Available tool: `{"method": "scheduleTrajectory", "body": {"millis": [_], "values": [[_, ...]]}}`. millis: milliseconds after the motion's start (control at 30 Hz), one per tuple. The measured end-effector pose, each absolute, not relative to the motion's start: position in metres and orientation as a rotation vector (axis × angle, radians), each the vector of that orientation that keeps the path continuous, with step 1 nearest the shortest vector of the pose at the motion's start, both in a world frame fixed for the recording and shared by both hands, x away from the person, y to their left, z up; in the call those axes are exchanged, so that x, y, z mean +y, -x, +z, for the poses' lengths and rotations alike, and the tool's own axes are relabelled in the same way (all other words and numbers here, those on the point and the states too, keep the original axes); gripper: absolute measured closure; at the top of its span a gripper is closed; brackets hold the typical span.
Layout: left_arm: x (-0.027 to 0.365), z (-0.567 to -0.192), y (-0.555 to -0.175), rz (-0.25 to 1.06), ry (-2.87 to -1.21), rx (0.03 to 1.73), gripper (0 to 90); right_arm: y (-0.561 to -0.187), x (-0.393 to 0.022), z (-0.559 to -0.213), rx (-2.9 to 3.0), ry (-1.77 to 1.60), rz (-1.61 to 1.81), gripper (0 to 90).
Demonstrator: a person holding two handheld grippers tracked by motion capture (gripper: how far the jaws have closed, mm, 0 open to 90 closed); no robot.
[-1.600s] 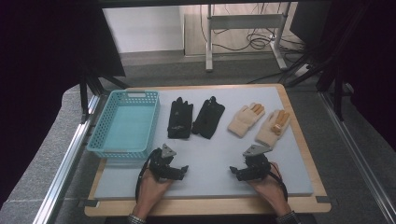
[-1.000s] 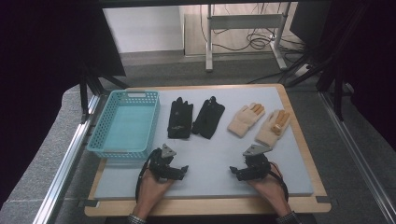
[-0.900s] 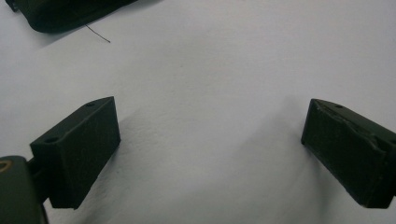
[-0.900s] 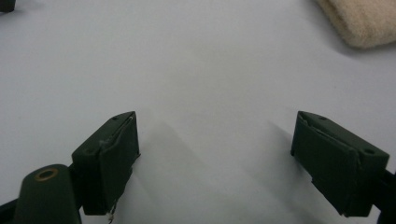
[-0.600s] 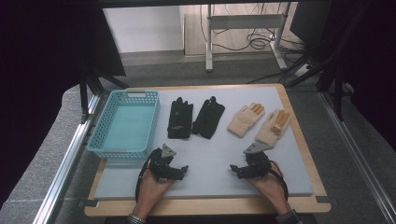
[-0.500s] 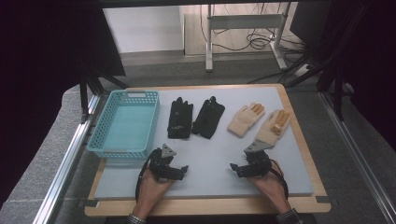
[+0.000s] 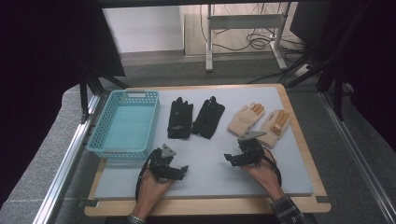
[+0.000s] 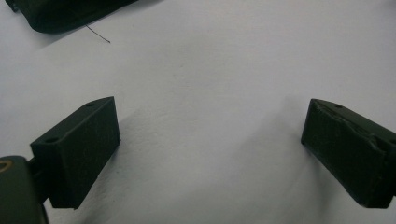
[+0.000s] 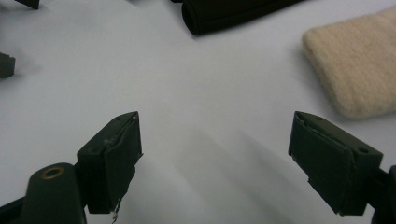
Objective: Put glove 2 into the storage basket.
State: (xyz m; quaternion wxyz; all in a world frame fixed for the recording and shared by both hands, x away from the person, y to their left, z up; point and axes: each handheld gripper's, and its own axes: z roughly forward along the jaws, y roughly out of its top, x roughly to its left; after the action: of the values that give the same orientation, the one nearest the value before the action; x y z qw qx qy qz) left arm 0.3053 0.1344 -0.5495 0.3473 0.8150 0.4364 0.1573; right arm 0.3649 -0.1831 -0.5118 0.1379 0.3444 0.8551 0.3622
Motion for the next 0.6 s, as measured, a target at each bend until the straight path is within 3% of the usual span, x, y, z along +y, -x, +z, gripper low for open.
{"method": "scheduleTrajectory", "body": {"millis": [300, 600], "values": [[0.134, -0.549, -0.305, 0.408, -2.114, 1.132, 4.6, -0.384, -0.171, -0.508, 2.491, -0.994, 1.068, 18.5], [0.134, -0.549, -0.305, 0.407, -2.114, 1.132, 4.6, -0.402, -0.160, -0.507, 2.502, -0.968, 1.058, 36.7]]}}
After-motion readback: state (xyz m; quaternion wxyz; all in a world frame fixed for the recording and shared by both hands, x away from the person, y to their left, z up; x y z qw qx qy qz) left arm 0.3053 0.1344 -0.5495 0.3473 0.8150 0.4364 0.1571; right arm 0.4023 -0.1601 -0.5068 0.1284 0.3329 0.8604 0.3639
